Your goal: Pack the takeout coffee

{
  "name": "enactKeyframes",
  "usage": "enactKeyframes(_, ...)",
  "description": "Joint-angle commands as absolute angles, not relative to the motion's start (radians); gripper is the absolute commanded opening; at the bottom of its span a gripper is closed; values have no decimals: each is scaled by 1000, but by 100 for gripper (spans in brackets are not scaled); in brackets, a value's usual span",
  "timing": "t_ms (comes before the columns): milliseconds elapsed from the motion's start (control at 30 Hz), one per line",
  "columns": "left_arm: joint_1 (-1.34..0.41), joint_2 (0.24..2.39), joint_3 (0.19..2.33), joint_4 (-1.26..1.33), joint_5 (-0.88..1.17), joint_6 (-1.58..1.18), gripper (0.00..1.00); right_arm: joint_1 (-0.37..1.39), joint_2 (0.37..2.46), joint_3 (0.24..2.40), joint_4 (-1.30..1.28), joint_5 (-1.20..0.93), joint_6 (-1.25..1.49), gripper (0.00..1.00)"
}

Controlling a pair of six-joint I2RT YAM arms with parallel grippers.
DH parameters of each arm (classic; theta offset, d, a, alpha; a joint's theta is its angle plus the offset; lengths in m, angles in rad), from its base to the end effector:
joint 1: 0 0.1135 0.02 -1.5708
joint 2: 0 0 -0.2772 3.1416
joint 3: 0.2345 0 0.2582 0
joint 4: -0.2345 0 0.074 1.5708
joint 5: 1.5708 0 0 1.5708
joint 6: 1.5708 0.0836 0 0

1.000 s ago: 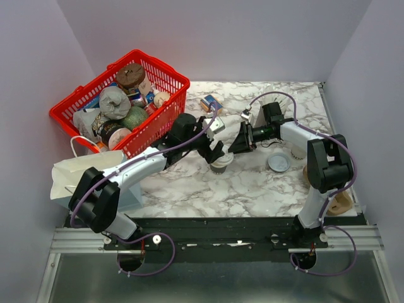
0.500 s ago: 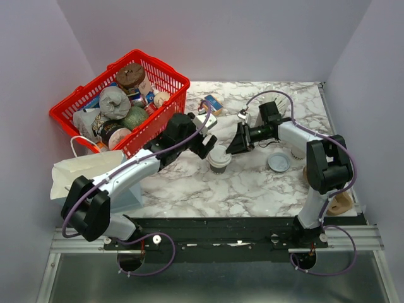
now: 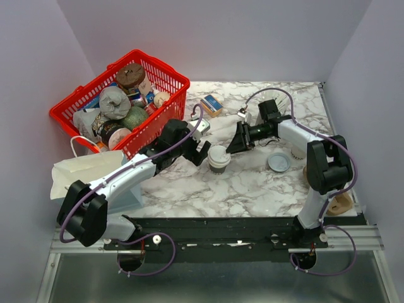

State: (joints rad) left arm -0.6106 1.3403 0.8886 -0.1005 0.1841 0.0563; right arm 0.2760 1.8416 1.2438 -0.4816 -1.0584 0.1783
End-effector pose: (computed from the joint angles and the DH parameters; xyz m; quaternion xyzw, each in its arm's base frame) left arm 0.2712 -0.2085 0.2458 0.3269 0.8068 -0.2100 0.4450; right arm 0.3552 0.1763 0.1875 -0.1635 0.8303 0.5244 0.0943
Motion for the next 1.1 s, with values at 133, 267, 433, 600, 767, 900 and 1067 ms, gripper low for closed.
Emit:
enactKeyframes(133, -607, 1335, 865, -63, 225, 5, 98, 301, 1795, 1247, -529, -991, 127, 50)
enactKeyframes(267, -604, 1328, 858, -61, 227, 5, 98, 308, 1793, 1250, -531, -982, 126, 50)
enactKeyframes(433, -601, 1324, 854, -74, 198, 3, 97, 319, 1796, 1269, -541, -962, 124, 49)
enactKeyframes(600, -592, 1316, 854, -89, 92, -21, 95, 327, 1801, 1284, -560, -934, 117, 50)
enactKeyframes(767, -574, 1302, 850, -104, 81, -37, 95, 331, 1810, 1310, -574, -917, 114, 50)
enactKeyframes(900, -568, 1295, 830, -97, 77, -66, 95, 334, 1809, 1325, -589, -896, 117, 51)
enactKeyframes(1067, -563, 1282, 815, -78, 78, -72, 95, 353, 1807, 1341, -617, -833, 104, 52)
